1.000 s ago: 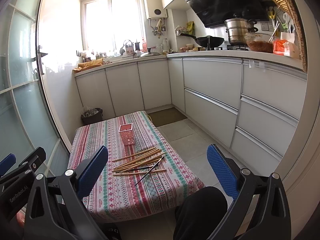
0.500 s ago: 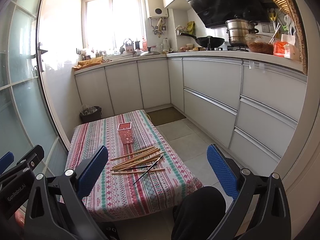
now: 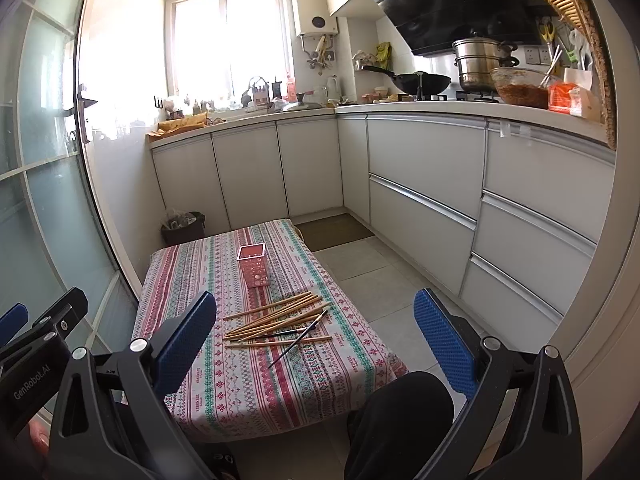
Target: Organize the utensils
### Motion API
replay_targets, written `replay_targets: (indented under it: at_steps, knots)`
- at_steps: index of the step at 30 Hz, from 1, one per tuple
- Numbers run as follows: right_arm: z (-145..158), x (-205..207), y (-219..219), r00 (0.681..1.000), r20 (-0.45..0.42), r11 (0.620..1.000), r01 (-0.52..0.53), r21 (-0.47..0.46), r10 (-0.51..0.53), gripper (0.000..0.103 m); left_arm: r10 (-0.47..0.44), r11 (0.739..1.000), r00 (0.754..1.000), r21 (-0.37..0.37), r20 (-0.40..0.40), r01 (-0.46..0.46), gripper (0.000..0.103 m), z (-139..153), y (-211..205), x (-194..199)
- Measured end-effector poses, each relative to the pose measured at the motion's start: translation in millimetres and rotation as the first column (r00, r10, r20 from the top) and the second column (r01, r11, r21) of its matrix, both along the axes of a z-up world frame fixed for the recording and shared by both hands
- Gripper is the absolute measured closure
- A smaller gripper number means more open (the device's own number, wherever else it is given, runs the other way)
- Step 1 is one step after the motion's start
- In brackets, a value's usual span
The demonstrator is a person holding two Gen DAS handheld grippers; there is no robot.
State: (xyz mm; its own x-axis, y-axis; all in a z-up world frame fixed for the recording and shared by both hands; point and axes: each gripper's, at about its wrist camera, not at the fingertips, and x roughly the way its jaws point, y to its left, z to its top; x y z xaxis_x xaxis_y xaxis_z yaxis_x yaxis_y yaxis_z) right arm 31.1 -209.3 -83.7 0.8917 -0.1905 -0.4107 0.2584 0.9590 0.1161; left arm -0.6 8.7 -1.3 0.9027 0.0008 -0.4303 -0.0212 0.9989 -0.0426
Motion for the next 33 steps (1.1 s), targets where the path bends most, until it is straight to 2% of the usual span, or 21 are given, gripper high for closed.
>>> replay_targets:
  at_steps: [33]
  knots:
    - [-2.6,1.5,0.3,1.0,-0.002,1.0,-0.008,0.005,0.008,0.007,-0.005,1.0,1.0,0.001,-0.005,0.005,0.007,-2.3,0.8,1.1]
